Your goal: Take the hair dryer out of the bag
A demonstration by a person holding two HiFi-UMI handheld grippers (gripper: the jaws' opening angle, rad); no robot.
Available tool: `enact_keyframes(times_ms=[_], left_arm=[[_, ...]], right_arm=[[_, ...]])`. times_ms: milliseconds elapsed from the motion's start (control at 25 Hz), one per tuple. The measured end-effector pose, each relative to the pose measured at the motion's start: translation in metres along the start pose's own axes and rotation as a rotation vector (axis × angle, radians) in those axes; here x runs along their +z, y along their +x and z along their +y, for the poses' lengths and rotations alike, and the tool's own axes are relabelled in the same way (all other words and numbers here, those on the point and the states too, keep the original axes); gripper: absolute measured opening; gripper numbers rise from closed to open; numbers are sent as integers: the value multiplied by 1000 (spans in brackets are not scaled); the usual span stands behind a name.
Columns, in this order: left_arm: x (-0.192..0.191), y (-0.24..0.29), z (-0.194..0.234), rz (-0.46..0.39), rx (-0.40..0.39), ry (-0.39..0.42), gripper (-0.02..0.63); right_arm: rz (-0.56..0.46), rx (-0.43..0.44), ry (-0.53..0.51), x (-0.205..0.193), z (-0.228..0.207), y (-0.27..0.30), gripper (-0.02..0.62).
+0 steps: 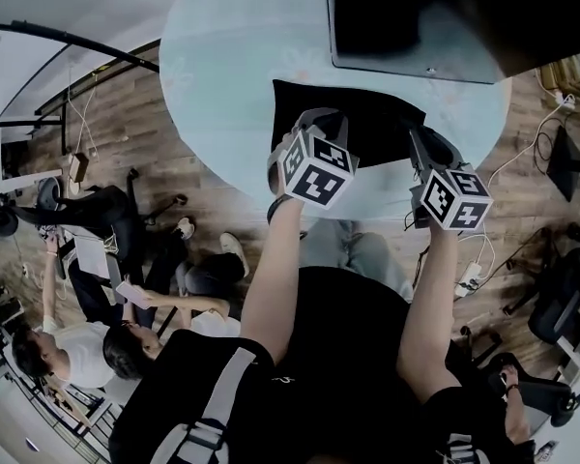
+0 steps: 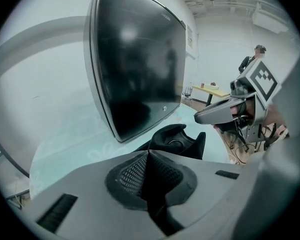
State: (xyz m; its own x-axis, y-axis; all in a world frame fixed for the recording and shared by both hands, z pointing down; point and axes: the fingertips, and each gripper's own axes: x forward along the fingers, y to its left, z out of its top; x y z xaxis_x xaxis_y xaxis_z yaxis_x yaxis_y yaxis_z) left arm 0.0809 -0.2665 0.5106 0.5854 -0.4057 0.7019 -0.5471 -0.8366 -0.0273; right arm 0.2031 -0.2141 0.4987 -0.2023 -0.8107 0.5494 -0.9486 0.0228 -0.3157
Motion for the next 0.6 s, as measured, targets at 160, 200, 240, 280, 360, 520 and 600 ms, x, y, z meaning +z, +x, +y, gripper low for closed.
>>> enact_keyframes(times_ms=[160,200,240,280,360,520,600], left_arm=[[-8,-6,7,-5,15,-21,12],[-9,-8,7,-5,17,-24,12],[-10,-9,7,-6,20,-24,12],[-10,-10,6,-9,21,-23,12],[-8,-11,3,-18,18,-17,12],[-7,-12,0,-31,7,-13,12],[-5,-11,-2,-34,-3,-5,12]], right_arm=[[34,-13,2,-12,2,4,81],[43,-13,4,-15,2,4,81],[50,-13,7,-17,2,5,81],[57,-13,10,-20,2,5,81],[74,-13,15,-24,2,6,81],[150,40,11,-40,13,12,81],[169,53,2,-43,15,16,81]])
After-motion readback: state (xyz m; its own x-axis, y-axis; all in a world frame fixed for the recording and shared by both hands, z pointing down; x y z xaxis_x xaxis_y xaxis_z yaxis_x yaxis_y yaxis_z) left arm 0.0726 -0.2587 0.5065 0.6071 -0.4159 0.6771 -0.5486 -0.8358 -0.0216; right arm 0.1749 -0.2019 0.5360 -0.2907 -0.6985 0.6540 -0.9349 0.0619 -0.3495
